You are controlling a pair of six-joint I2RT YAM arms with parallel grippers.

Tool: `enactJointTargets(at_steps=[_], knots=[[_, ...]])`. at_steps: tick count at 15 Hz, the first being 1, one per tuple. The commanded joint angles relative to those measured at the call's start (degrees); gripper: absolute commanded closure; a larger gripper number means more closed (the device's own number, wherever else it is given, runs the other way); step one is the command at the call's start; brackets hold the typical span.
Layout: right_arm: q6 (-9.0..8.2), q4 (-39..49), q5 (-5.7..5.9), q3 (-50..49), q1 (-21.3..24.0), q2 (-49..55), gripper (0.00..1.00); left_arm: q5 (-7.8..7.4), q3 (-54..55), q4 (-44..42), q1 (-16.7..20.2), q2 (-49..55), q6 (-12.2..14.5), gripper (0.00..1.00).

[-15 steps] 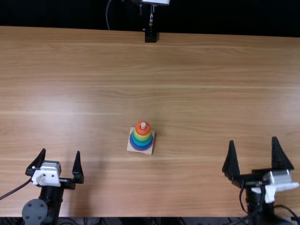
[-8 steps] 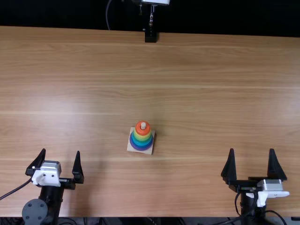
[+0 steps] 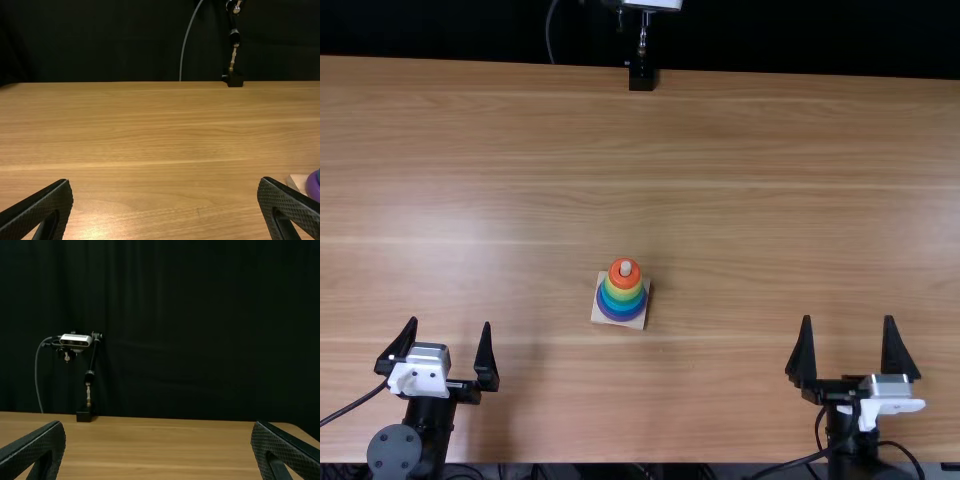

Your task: Build the Hanoi tower: stack the rings onto the peg from bottom to top in this color order: purple, dark blue, light blue, dark green, light green, yellow, orange.

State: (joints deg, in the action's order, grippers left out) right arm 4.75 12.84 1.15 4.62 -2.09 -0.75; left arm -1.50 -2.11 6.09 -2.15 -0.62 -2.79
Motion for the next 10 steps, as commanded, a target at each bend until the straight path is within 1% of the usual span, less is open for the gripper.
enactJointTargets(at_steps=[1,3,4,6,8,10], knots=[[0.1,0.07,0.43,-2.69,0.59,0.75,0.0,0.44,2.11,0.35,0.4,0.62,0.78,0.0],[-0.11,-0.88,0.12,-3.66,0.68,0.75,0.0,0.44,2.11,0.35,0.4,0.62,0.78,0.0],[-0.32,-3.31,0.12,-3.66,0.59,0.75,0.0,0.44,2.11,0.35,0.4,0.62,0.78,0.0],[-0.43,-11.0,0.01,-3.74,0.33,0.75,0.0,0.44,2.11,0.35,0.4,0.62,0.78,0.0],[-0.32,-15.65,0.01,-3.74,0.33,0.75,0.0,0.44,2.11,0.35,0.4,0.62,0.78,0.0],[-0.22,-15.96,-0.09,-3.74,0.33,0.75,0.0,0.44,2.11,0.35,0.4,0.62,0.78,0.0]])
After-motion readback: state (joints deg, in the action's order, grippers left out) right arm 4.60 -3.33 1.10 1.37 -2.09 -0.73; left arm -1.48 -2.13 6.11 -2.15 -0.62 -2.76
